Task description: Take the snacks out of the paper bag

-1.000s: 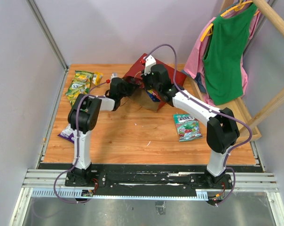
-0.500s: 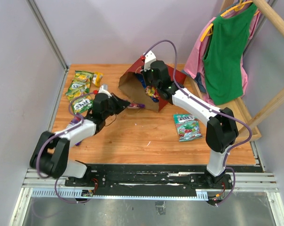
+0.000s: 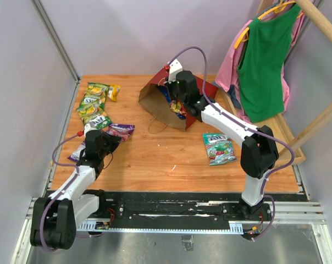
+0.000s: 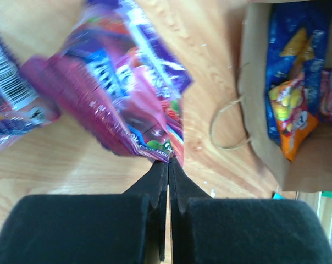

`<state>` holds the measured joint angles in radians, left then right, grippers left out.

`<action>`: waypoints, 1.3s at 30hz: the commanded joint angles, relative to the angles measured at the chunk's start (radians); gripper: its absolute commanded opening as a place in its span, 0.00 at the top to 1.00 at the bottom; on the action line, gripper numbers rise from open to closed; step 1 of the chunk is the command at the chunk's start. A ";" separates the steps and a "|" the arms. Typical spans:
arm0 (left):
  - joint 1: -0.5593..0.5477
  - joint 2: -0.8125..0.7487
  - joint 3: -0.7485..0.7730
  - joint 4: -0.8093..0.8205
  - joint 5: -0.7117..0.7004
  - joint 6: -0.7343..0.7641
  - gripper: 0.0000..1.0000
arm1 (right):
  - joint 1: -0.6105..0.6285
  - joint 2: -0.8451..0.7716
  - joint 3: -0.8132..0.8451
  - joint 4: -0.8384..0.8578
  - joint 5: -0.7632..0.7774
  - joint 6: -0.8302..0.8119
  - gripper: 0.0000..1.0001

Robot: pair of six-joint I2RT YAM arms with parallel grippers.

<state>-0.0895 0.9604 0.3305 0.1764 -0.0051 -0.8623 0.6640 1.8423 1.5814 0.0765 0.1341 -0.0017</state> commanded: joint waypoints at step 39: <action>0.156 -0.211 -0.026 -0.018 0.209 0.116 0.00 | -0.052 -0.032 -0.069 -0.003 -0.172 -0.003 0.99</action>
<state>0.1204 0.7578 0.2745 0.2298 0.2195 -0.7971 0.6334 1.8339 1.5261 0.0742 -0.0021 -0.0402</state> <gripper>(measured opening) 0.994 0.014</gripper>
